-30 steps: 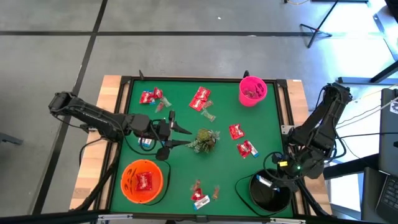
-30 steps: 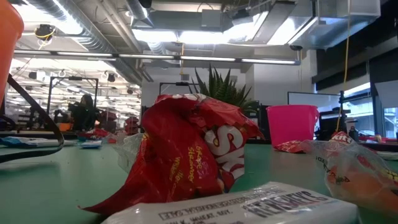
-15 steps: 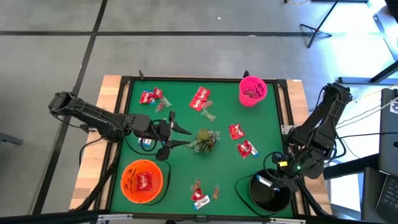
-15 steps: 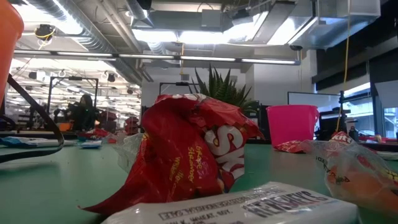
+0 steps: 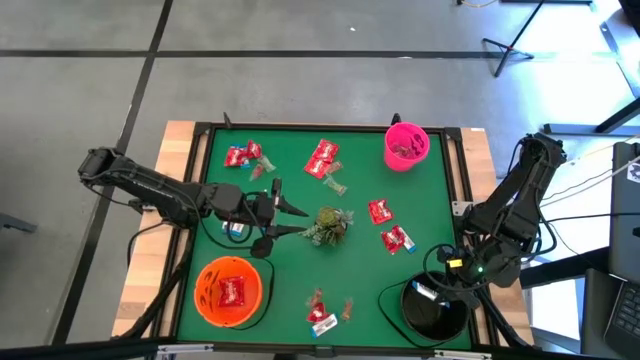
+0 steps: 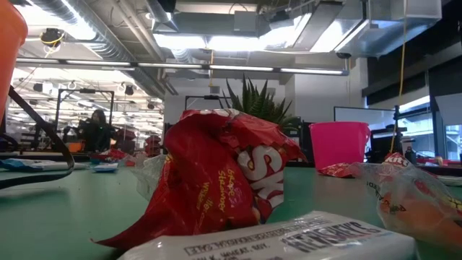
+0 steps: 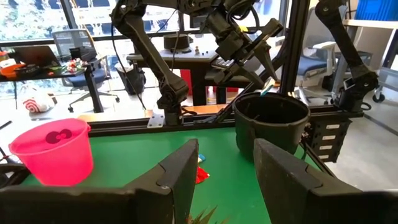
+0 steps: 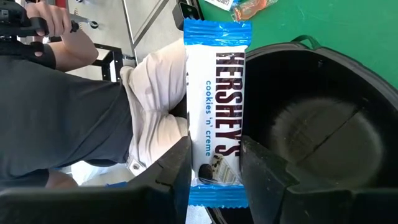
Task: Sort candy
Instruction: Put the white chocolate into the black bucket, then put the red candy into the orange bucket
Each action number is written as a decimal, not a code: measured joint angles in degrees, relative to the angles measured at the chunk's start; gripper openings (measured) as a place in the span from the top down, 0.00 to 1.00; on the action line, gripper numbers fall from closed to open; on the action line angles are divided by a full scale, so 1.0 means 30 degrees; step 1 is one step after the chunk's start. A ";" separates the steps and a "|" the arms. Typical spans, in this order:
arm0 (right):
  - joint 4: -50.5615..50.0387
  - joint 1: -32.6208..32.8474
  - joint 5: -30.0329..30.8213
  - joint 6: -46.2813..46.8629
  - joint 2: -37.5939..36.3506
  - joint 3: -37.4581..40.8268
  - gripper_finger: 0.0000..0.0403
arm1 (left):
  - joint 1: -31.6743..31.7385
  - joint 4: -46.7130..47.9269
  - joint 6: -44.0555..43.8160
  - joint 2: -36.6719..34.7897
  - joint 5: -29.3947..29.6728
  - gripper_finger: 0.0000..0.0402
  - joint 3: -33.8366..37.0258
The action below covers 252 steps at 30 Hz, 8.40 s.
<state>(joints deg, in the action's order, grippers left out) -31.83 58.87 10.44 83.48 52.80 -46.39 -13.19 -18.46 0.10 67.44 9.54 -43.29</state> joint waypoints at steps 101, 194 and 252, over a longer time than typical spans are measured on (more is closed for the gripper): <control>0.1594 -0.0015 1.9051 -1.0835 -0.2149 -0.0036 0.40 | -0.0160 0.0153 0.0020 0.0000 0.0302 0.63 0.0000; -0.1770 -1.7245 -0.2775 -1.8437 0.4749 0.3311 0.58 | -0.0160 0.2594 -0.0876 0.0007 0.2004 0.63 0.0000; 0.0607 -1.5380 0.2971 -1.9296 0.1093 0.0962 1.00 | -0.0060 0.2925 -0.1981 0.0007 0.3895 0.63 0.0007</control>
<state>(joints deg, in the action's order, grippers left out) -30.01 12.73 19.35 25.60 56.07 -43.50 -13.37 -9.68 -5.84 67.46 21.23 -43.27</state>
